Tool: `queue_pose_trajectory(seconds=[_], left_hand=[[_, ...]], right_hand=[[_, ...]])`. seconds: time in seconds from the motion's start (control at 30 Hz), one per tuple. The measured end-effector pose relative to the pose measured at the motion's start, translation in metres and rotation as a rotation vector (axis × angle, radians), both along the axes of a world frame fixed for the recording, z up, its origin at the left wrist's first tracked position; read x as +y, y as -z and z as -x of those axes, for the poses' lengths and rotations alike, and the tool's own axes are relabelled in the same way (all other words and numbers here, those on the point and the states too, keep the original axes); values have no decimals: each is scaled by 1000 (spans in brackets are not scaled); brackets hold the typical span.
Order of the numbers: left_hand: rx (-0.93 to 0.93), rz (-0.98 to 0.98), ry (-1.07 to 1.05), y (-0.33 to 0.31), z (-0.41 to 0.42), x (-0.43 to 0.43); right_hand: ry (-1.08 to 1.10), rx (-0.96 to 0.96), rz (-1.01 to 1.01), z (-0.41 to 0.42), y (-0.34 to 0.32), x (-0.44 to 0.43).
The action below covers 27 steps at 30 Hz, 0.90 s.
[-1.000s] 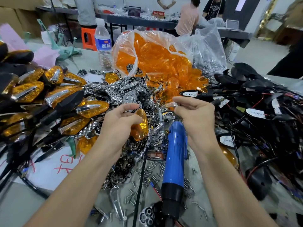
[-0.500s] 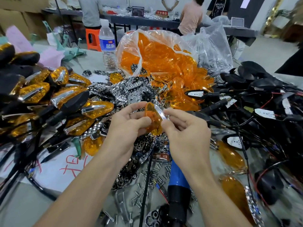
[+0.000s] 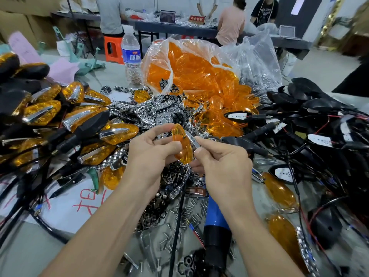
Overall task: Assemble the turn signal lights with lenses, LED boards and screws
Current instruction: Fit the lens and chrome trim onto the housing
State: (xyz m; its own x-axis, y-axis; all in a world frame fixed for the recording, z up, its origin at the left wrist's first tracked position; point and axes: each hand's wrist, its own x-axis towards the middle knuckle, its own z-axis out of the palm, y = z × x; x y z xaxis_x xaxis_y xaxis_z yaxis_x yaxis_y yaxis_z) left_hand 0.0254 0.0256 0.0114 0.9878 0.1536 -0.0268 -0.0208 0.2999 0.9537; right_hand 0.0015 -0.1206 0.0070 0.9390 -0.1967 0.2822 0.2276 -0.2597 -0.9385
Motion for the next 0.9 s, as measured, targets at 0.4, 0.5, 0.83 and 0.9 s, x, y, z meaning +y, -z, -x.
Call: queue_pose_trajectory(seconds=[0.4,0.5,0.83,0.9], left_hand=[[-119,-244,-214,3,12,-13],[-115,-151,-193,1,12,-13],[1,127,-117,6,7,-13],[-14,93,-119,7,7,-13]], right_hand=[[13,18,88,0,10,12],[20,36,83,0,9,13],[85,43,186,6,3,14],[56,53,199,7,1,13]])
